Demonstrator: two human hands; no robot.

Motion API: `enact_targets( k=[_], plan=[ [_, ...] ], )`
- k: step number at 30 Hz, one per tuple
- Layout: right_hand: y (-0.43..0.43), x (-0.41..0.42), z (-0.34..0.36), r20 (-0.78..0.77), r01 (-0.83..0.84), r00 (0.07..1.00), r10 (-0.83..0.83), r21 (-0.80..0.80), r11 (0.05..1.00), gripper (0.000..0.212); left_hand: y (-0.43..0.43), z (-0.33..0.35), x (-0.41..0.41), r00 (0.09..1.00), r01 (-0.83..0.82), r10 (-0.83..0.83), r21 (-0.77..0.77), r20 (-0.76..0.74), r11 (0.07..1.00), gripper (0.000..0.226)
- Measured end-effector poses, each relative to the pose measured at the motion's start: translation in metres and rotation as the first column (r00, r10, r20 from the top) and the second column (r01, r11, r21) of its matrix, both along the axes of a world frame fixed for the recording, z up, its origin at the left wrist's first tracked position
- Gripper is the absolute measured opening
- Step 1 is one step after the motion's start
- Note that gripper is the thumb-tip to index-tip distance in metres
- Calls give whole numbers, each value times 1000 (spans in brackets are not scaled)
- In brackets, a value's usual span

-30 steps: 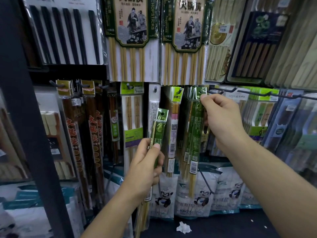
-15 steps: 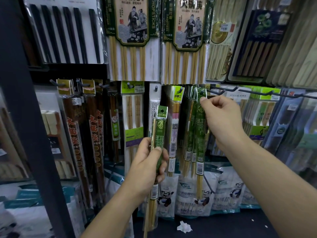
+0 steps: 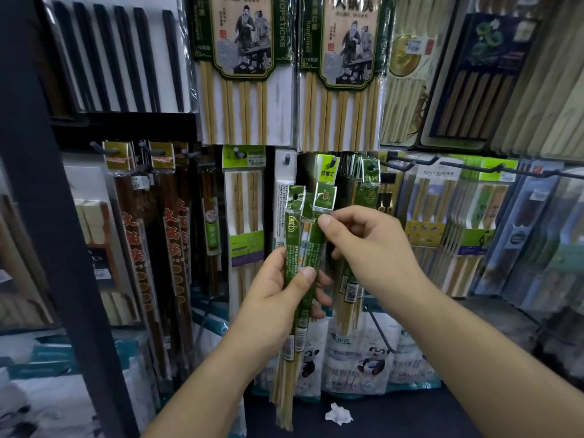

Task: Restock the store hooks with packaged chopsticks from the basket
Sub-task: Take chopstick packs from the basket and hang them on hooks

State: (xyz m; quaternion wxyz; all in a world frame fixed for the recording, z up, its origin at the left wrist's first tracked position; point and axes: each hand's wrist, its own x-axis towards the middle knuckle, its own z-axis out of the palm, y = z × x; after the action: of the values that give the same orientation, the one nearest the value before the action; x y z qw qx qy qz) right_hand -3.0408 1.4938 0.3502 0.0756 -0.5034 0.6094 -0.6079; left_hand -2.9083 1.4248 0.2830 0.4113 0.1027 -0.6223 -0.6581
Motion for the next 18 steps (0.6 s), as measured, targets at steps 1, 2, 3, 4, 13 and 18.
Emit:
enact_targets(
  k=[1, 2, 3, 4, 13, 18],
  plan=[
    [0, 1, 0, 18, -7, 1000, 7, -3, 1000, 8, 0, 0, 0, 1000, 10, -10, 1, 1, 1000, 22],
    [0, 1, 0, 42, -22, 999, 22, -7, 1000, 8, -1, -1, 1, 1000, 21, -21, 5, 2, 1000, 24],
    [0, 2, 0, 69, -42, 997, 43, -16, 999, 6, -2, -1, 0, 999, 33, -33, 12, 4, 999, 27],
    [0, 2, 0, 98, -63, 993, 65, -28, 998, 5, -2, -1, 0, 999, 48, -49, 21, 5, 999, 31],
    [3, -16, 21, 211, 127, 973, -94, -151, 980, 17, -6, -6, 0, 996, -75, 72, 55, 57, 996, 90],
    [-2, -32, 37, 212, 240, 955, -207, -144, 960, 23, -10, -9, -1, 994, -107, 105, 53, 41, 993, 80]
  ],
)
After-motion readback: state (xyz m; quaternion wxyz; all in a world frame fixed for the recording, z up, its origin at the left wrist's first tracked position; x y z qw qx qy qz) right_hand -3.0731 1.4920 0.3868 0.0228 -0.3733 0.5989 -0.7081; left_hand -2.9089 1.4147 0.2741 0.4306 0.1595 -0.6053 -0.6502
